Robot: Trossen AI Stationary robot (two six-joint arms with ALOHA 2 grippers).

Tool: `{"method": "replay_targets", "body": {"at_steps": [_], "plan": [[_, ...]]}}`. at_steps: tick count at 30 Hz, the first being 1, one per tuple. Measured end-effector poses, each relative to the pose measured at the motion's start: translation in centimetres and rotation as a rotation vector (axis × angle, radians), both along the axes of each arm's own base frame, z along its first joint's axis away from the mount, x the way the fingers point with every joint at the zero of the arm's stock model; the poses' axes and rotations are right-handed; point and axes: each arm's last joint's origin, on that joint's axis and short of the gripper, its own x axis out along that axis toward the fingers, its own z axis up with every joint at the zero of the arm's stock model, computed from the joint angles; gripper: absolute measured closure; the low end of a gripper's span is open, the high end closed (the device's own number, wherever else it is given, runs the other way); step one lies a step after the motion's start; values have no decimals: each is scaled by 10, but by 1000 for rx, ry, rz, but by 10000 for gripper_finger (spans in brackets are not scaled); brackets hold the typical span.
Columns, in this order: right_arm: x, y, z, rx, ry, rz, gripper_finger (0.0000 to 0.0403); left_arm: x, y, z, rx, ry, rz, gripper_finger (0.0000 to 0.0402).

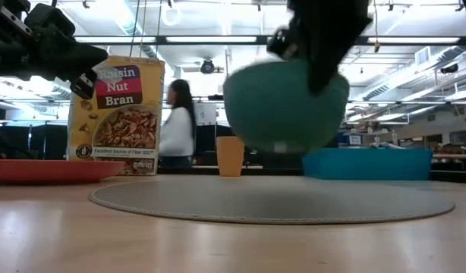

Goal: Arrange a breakfast setting
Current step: Put the bowl at the center of the mat

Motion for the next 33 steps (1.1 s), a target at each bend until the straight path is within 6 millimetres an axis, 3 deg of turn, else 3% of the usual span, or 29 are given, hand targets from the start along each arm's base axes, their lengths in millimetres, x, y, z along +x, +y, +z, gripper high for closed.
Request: {"method": "replay_targets", "body": {"at_steps": [6,15,33], "plan": [[7,-14,-11,-97,17,-10,390,0,0,0,1,0,0,390],[8,-17,-27,-140,-22,30,389,0,0,0,0,0,0,390],[8,-35,-35,-129,9,-4,386,0,0,0,1,1,-1,390]]}}
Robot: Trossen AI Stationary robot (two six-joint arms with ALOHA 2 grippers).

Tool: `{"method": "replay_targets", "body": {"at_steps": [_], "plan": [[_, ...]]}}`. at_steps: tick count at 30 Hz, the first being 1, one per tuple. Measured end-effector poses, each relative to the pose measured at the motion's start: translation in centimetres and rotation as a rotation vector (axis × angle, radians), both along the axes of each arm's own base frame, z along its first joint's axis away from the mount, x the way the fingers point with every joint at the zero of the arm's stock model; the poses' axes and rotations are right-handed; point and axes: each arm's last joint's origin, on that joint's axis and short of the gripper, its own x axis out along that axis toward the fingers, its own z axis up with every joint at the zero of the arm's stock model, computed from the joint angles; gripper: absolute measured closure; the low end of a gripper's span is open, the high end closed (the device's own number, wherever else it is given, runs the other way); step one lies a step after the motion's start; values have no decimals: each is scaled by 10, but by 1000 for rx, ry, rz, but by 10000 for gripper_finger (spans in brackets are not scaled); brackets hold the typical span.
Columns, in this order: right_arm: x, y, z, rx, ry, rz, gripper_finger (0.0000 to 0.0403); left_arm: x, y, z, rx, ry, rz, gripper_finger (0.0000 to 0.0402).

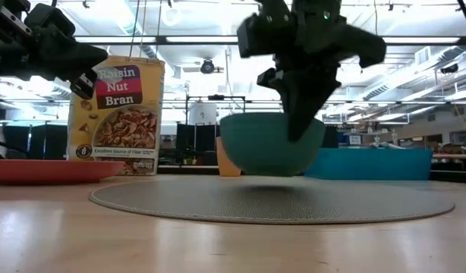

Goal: Arrange a breakfast setting
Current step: Put the bowl at the center of the mat, then put the yellow cup on the mat to the top right of the bowl

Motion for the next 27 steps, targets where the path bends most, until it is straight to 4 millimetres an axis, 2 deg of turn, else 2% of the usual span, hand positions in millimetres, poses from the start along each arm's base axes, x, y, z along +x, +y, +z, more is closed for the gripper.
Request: {"method": "replay_targets", "body": {"at_steps": [5,13,17,21,24,27], "plan": [[-1,-1,-4,-36,-5,-6,364,0,0,0,0,0,0,390],[-1,-1,0,-37,-5,-30,290,0,0,0,0,1,1,390],[6,1,19,-33,-41,-36,259,0,0,0,0,1,0,390],[13,2,46,-37,-94,-5,232,0,0,0,0,0,0,390],[20,-4,69,-121,-162,5,216,0,0,0,0,0,0,390],[29,-18,90,-280,-275,-41,208,0,0,0,-1,0,0,390]]}}
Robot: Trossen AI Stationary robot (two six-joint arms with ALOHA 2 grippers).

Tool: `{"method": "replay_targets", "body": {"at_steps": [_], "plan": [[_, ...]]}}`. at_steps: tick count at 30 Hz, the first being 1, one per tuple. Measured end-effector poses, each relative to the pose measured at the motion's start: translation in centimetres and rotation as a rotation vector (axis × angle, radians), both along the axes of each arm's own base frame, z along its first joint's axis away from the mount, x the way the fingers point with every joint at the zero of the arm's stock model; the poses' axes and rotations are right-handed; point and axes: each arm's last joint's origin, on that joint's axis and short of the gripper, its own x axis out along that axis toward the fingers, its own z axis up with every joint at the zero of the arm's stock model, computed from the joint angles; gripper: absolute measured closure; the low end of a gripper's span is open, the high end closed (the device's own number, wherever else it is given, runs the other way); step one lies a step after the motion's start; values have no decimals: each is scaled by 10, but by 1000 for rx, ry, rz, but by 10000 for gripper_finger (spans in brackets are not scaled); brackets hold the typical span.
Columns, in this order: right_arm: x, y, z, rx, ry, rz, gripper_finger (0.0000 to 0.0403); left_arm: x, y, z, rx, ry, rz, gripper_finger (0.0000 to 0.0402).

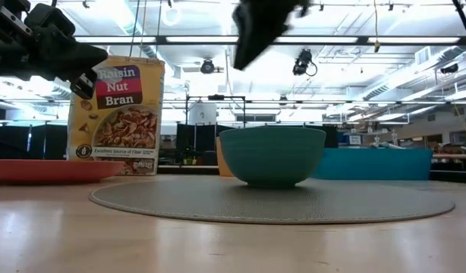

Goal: Arrange a breakfast setting
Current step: Put the yellow cup on the mat to the top right of the bowl

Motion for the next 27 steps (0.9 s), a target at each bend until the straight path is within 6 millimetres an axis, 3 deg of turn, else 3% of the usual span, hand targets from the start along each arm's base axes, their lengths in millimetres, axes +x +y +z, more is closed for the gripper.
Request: {"method": "replay_targets", "body": {"at_steps": [4,13,20,27], "plan": [[14,-33,15,-94,-123,-77,206,0,0,0,0,0,0,390],[30,-137,26,22,-280,-143,180,0,0,0,1,0,0,390],[38,-201,4,14,-295,-148,127,0,0,0,0,0,0,390],[25,-268,-24,115,-267,-265,139,0,0,0,0,-4,0,390]]}}
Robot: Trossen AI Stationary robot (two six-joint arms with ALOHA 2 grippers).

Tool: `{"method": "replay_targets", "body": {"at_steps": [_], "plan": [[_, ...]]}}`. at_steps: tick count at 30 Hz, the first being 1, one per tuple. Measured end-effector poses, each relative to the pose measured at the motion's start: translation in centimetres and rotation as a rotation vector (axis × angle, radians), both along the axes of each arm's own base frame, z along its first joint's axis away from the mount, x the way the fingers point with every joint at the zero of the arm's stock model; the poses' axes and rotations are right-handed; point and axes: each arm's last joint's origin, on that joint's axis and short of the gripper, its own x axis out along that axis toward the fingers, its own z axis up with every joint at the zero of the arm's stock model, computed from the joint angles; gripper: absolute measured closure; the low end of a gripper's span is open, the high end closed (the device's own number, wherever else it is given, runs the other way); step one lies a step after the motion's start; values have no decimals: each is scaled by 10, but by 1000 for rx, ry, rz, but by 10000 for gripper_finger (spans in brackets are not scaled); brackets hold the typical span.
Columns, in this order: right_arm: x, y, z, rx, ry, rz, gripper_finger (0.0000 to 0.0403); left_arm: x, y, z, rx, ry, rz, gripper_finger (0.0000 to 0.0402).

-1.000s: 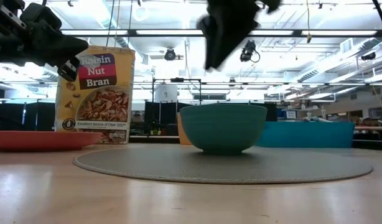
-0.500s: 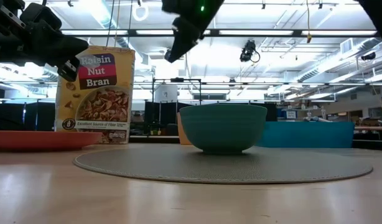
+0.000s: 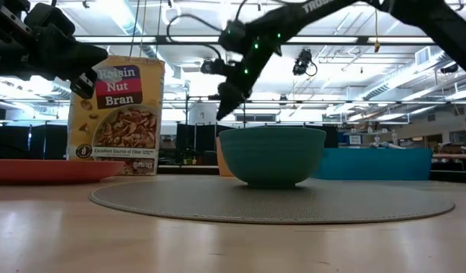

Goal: Arrange a breakfast setting
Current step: Put the yellow cup on the mat to the top right of the bowl

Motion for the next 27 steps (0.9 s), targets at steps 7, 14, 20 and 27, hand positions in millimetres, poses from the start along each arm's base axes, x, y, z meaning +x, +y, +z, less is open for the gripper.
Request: {"method": "replay_targets", "body": {"at_steps": [7,14,20,27], "plan": [[0,-21,-26,113,6,35,153,0,0,0,0,0,0,390],[2,-29,-39,96,24,2,173,0,0,0,1,-1,1,390],[3,-34,-52,94,51,-24,200,0,0,0,0,1,-1,390],[3,-34,-52,98,52,-38,240,0,0,0,0,-1,0,390]]}}
